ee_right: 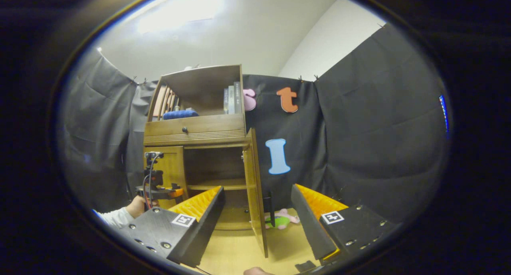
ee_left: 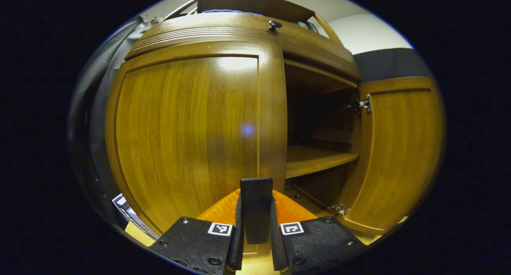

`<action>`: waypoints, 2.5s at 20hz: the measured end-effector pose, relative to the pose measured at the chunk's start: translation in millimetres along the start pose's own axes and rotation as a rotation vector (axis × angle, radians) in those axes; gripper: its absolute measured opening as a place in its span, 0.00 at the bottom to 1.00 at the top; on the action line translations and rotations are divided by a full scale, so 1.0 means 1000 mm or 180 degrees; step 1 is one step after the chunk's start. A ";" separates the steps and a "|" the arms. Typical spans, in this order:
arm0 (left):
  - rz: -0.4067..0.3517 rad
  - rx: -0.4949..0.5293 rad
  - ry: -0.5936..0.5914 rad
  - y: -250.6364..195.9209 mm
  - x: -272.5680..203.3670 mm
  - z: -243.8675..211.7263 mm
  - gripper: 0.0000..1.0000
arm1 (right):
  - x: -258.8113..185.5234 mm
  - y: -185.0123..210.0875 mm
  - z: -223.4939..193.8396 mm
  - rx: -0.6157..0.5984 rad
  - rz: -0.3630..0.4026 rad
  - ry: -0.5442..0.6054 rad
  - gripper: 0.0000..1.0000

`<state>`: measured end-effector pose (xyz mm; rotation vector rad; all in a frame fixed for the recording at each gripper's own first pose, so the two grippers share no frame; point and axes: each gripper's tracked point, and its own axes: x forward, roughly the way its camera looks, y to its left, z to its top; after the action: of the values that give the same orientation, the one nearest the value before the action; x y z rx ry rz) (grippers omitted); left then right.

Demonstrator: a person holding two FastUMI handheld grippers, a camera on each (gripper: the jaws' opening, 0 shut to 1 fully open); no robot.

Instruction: Open the right door of the double-door shoe cabinet with the right hand, and open the left door with the left hand.

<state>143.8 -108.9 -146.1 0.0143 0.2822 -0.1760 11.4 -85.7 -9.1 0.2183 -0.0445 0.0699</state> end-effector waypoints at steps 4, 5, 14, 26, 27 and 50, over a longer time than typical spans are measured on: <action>-0.0148 0.0027 0.0065 0.001 -0.039 -0.007 0.30 | 0.001 0.017 -0.010 0.0084 0.0057 0.0111 0.94; -0.0171 0.0014 0.0090 0.001 -0.046 -0.007 0.30 | 0.002 0.019 -0.013 0.0095 0.0057 0.0145 0.98; -0.0372 -0.0022 0.0191 0.010 -0.110 -0.006 0.30 | 0.009 0.051 -0.028 0.0104 0.0221 0.0265 0.98; -0.0375 0.0044 0.0162 0.033 -0.161 -0.001 0.30 | 0.005 0.096 -0.034 -0.0014 0.0427 0.0249 0.99; -0.0366 0.0052 0.0157 0.035 -0.164 -0.001 0.30 | 0.004 0.101 -0.035 -0.0035 0.0456 0.0243 0.98; 0.0280 0.0223 0.0076 0.124 -0.240 0.008 0.25 | 0.008 0.172 -0.056 -0.0057 0.0832 0.0223 0.99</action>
<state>-59.3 53.5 -73.1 0.0982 0.2985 -0.0982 8.8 94.2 -26.6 0.1912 -0.0035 0.3371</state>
